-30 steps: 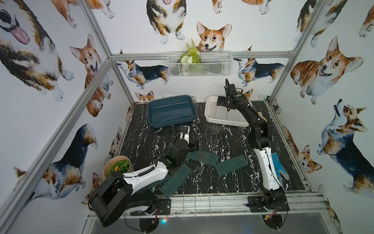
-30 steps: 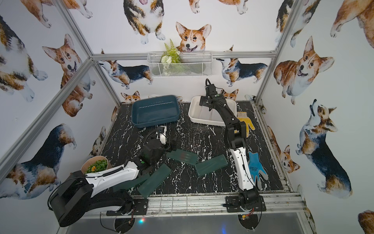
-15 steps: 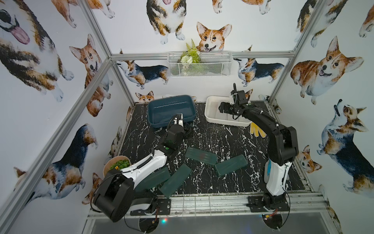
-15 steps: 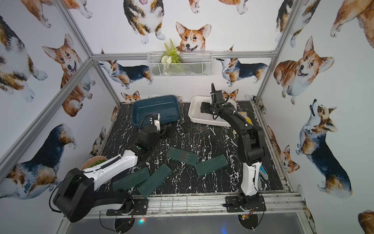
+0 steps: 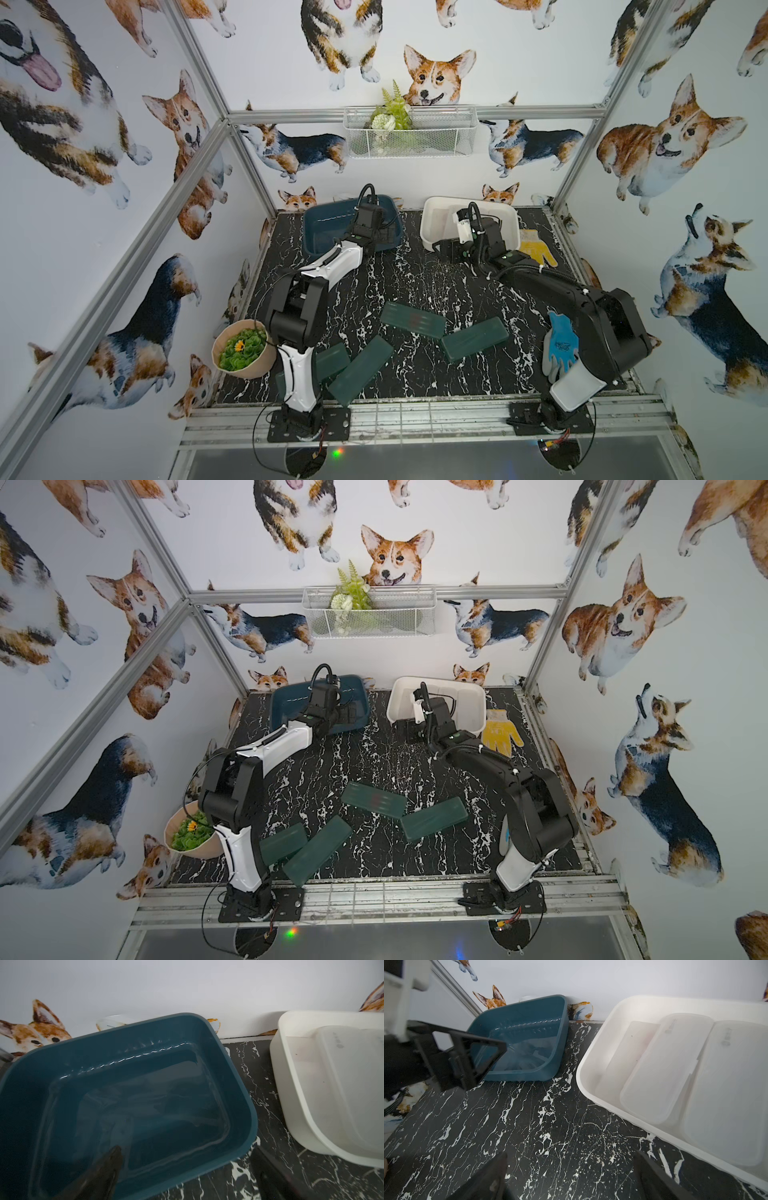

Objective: Place the pencil cases by color into the storage box
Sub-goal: Move the storage box to the center of the board.

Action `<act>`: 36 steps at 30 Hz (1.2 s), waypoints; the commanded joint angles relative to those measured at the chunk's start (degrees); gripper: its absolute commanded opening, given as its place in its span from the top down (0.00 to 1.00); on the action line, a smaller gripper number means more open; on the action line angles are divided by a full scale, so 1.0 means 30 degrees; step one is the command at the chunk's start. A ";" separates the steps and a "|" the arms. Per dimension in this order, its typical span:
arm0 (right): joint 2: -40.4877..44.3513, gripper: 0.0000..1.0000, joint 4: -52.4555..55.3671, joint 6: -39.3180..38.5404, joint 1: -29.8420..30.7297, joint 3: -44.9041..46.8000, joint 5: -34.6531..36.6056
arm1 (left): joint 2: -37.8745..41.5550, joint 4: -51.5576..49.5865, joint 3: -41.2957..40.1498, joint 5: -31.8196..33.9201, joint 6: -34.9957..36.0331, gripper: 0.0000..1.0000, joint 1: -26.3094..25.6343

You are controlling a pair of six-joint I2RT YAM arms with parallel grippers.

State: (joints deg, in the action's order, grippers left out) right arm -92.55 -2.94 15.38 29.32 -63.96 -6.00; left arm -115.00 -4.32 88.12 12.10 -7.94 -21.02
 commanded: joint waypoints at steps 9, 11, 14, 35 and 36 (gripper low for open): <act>0.2325 0.04 -0.2914 -0.0908 0.0114 0.1558 -0.0148 | -0.4251 -0.5472 0.5978 -0.0520 0.1934 0.02 0.1003; 0.2397 0.04 -0.2840 -0.0867 0.0112 0.1441 -0.0278 | -0.4790 -0.5897 0.6551 -0.0783 0.1916 0.02 0.1318; 0.2463 0.04 -0.2931 -0.0848 0.0121 0.1459 -0.0387 | -0.5441 -0.6389 0.7154 -0.1290 0.1817 0.02 0.1534; 0.2649 0.04 -0.2244 -0.0931 0.0124 0.0929 -0.0725 | -0.6036 -0.9762 0.7559 -0.4948 0.2413 0.02 0.1383; 0.2666 0.04 -0.2228 -0.0934 0.0102 0.0898 -0.0750 | -0.5784 -0.9680 0.7189 -0.5024 0.2410 0.02 0.1353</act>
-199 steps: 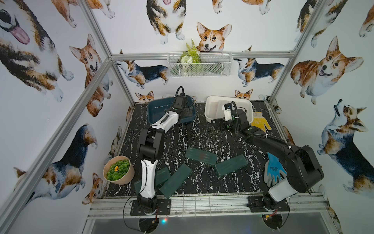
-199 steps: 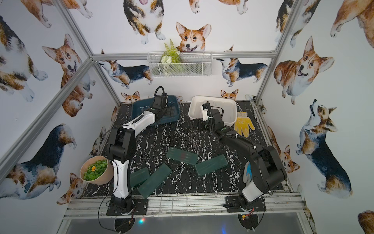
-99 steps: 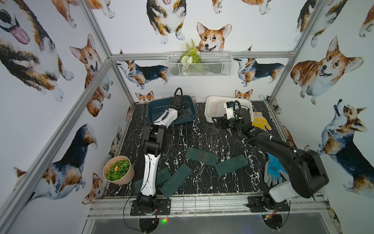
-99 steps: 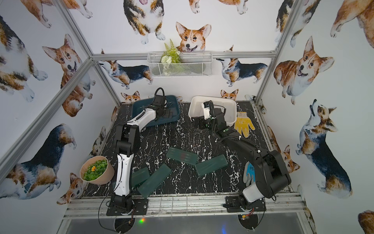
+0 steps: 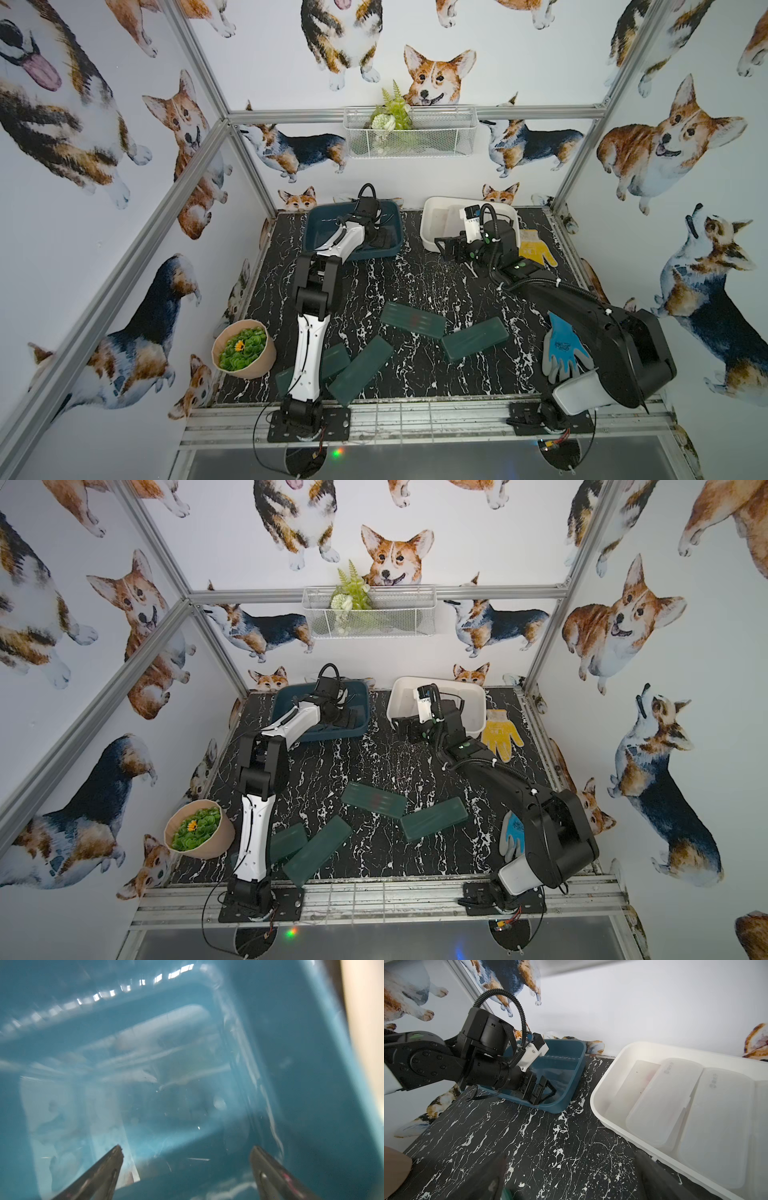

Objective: Place the pencil cases by color into the storage box
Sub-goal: Move the storage box to the center of the board.

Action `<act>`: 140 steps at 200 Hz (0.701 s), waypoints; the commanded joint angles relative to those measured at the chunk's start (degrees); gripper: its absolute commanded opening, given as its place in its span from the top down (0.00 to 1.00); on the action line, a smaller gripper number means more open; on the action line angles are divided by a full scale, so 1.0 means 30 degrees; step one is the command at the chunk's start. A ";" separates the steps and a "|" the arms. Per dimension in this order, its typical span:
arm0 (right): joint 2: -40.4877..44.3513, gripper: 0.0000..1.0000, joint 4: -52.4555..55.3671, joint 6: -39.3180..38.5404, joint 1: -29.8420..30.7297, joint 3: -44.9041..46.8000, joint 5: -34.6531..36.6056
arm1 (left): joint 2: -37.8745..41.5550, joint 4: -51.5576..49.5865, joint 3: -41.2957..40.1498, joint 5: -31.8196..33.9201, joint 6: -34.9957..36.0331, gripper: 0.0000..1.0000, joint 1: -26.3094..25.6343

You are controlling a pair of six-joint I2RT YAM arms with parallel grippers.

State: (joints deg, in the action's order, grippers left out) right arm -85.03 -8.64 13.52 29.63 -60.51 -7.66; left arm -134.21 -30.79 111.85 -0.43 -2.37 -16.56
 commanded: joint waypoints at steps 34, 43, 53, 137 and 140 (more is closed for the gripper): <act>0.0220 0.04 -0.0283 -0.0275 -0.0001 -0.0341 -0.0259 | 0.2053 -0.0339 -0.2902 -0.1089 0.0238 0.03 -0.0618; 0.0242 0.04 -0.0182 -0.0237 0.0012 -0.0394 -0.0235 | 0.2371 -0.0195 -0.3440 -0.1103 0.0148 0.03 -0.0788; 0.0328 0.04 -0.0110 -0.0188 0.0003 -0.0406 -0.0216 | 0.2702 -0.0039 -0.4156 -0.1042 0.0026 0.03 -0.0993; 0.0875 0.04 0.1127 0.0204 -0.0108 -0.0820 -0.0305 | 0.5848 0.2351 -0.9693 -0.0399 -0.1629 0.03 -0.3605; 0.0907 0.04 0.1214 0.0186 -0.0117 -0.0833 -0.0267 | 0.5907 0.2436 -0.9801 -0.0398 -0.1680 0.03 -0.3730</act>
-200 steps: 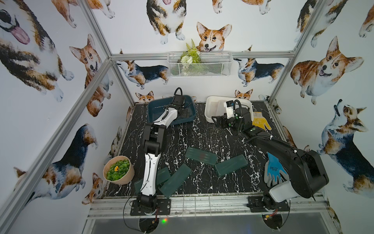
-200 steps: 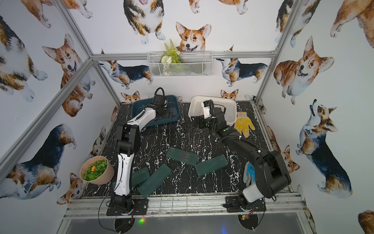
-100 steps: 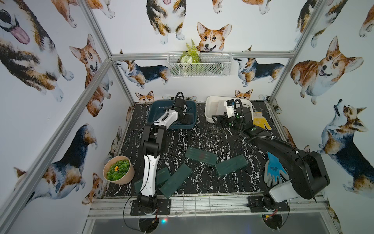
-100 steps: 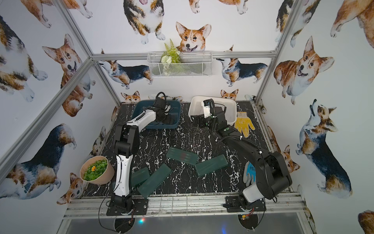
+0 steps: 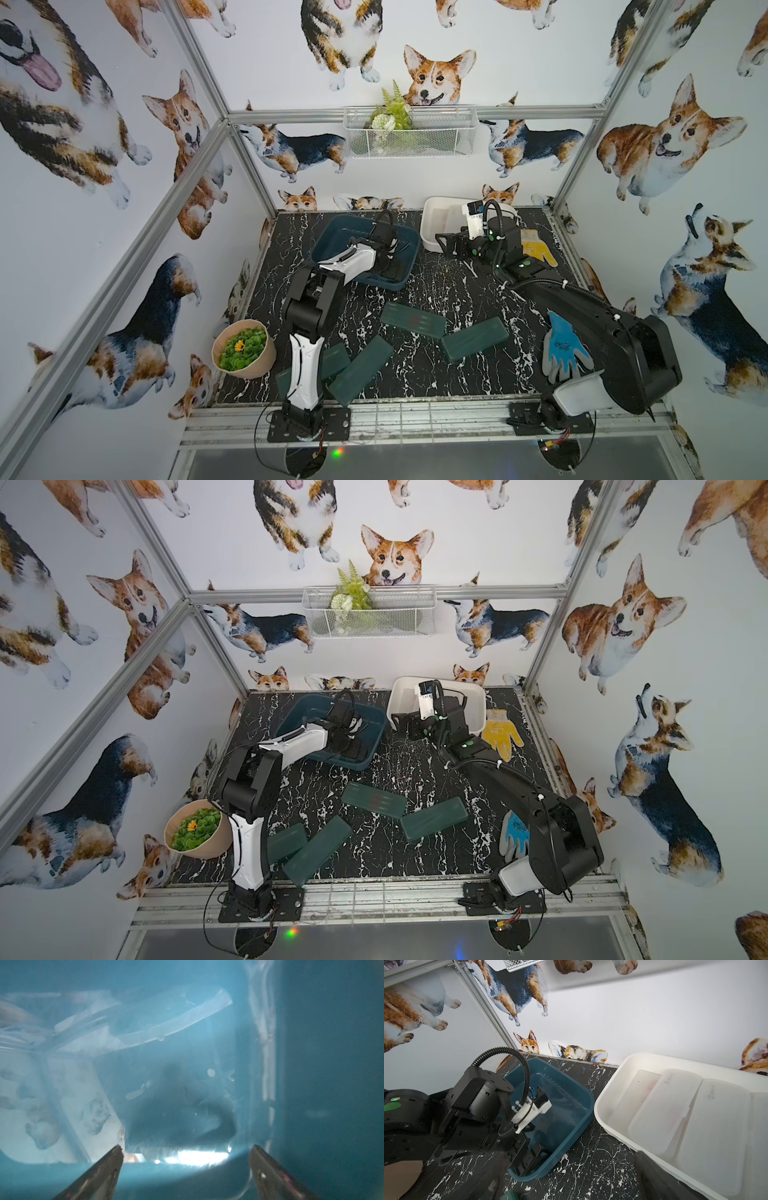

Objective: Place the pencil cases by color into the storage box
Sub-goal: Move the storage box to the center of the board.

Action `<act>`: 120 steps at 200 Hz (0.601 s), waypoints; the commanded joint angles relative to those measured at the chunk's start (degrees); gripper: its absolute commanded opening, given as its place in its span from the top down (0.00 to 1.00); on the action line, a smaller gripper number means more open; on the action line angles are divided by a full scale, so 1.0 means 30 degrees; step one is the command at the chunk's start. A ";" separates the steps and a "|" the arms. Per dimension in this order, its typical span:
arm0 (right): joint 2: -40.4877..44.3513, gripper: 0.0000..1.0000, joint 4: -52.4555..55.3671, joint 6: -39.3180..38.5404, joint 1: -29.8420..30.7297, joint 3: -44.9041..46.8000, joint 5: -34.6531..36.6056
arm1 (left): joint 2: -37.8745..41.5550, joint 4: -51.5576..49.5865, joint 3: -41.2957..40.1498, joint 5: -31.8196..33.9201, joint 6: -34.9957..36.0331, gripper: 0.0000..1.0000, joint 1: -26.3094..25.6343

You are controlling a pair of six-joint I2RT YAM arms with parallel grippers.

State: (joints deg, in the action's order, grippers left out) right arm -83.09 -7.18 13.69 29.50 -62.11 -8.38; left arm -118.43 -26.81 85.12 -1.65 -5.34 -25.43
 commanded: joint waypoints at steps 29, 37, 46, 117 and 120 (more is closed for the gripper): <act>0.0633 0.04 0.1231 0.0298 -0.0447 -0.0175 -0.0051 | 0.0732 0.1667 -0.1231 -0.0037 -0.1086 0.03 -0.1937; 0.0773 0.04 0.1280 0.0356 -0.0606 -0.0123 -0.0203 | 0.0681 0.1805 -0.1165 -0.0047 -0.1112 0.03 -0.2150; 0.0959 0.04 0.1255 0.0531 -0.0848 0.0030 -0.0448 | 0.0552 0.1883 -0.0977 -0.0053 -0.1143 0.03 -0.2324; 0.0647 0.03 0.2115 0.0280 -0.1325 0.0016 -0.0791 | 0.4471 0.3127 -0.2580 0.0794 -0.1433 0.03 -0.1317; 0.0617 0.03 0.2126 0.0338 -0.1318 0.0003 -0.0819 | 0.4732 0.3174 -0.2716 0.0837 -0.1440 0.03 -0.1273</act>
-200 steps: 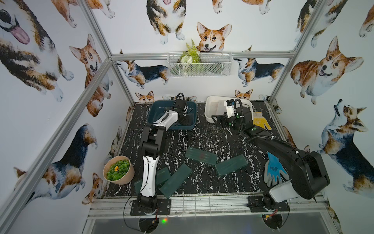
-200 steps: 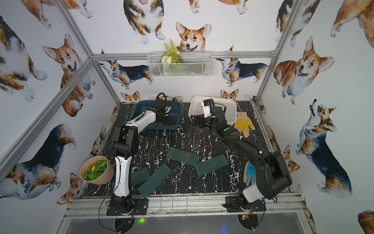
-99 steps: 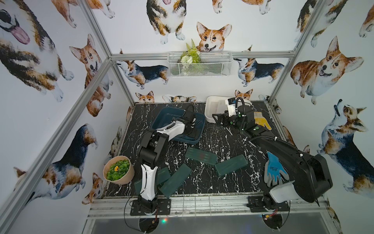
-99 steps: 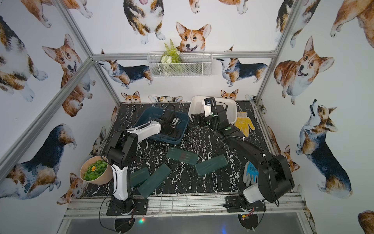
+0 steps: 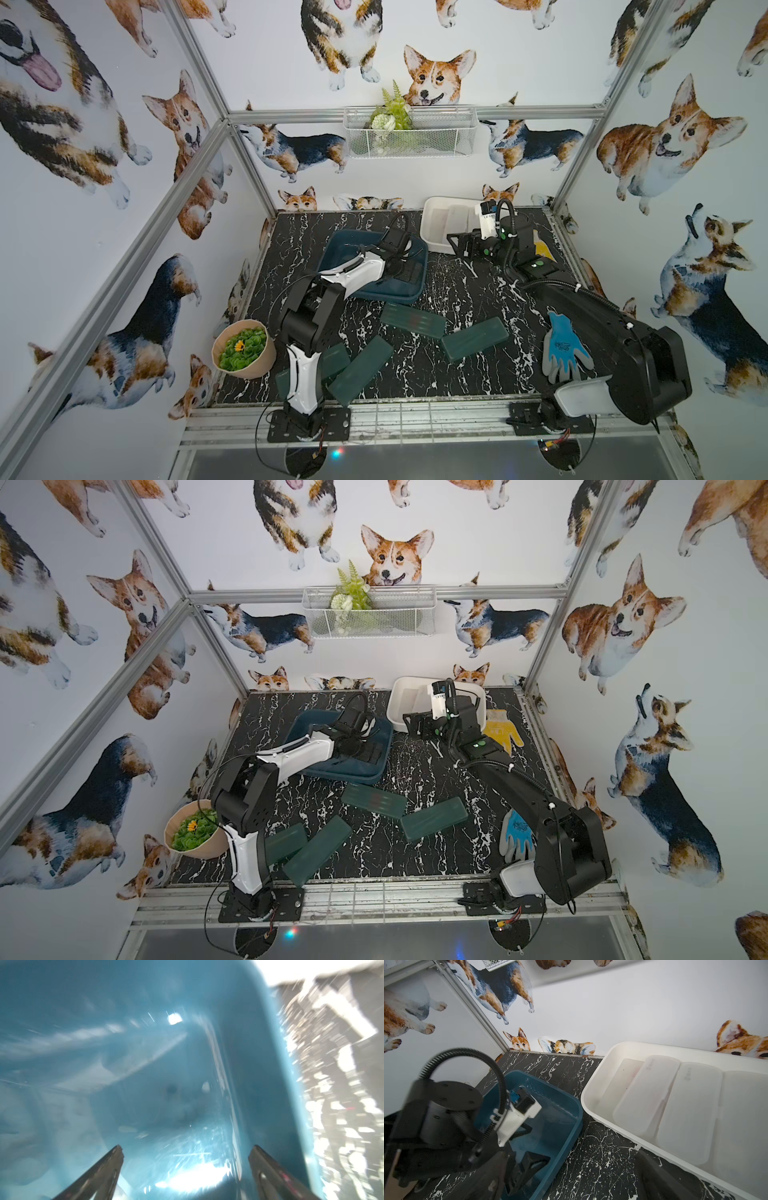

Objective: Place the pencil cases by color into the storage box
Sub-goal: Move the storage box to the center of the board.

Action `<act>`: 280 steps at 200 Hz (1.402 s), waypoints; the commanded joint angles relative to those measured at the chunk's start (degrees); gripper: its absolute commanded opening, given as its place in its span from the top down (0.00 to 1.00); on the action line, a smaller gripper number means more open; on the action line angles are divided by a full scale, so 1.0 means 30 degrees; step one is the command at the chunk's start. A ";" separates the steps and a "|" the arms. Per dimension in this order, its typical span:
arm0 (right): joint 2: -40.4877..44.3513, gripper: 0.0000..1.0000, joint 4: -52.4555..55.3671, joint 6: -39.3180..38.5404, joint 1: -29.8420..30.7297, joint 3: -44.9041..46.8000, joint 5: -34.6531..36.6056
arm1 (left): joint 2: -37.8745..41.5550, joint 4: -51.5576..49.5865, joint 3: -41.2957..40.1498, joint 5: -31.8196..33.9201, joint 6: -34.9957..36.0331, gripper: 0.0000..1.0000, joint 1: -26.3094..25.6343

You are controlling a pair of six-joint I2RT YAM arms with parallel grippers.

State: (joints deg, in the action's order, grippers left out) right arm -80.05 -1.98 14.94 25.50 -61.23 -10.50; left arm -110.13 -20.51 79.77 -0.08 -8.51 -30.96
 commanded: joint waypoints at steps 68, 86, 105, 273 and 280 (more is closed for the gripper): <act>-0.1861 0.03 0.2386 -0.1487 0.1090 -0.1630 -0.0564 | 0.7207 0.1946 -0.5874 0.1660 -0.2633 0.03 0.1530; -0.2001 0.03 0.3084 -0.2757 0.1714 -0.1745 -0.1646 | 0.8788 0.2441 -0.7613 0.1748 -0.3818 0.03 0.1548; -0.1890 0.03 0.4061 -0.4374 0.2747 -0.1685 -0.2104 | 1.0388 0.3278 -0.9565 0.1700 -0.5291 0.02 0.1559; -0.5658 0.09 0.2423 0.2354 0.5328 -0.0474 0.0819 | 1.5859 0.6427 -1.5295 0.0655 -0.8325 0.02 0.1502; -0.6109 0.10 0.2270 0.2724 0.5162 -0.0756 0.0681 | 1.5942 0.6402 -1.5310 0.0688 -0.8291 0.02 0.1502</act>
State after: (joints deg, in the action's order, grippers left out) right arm -94.39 8.99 12.25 42.28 -60.36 -10.37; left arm -63.44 -2.74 34.17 2.02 -32.69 -26.44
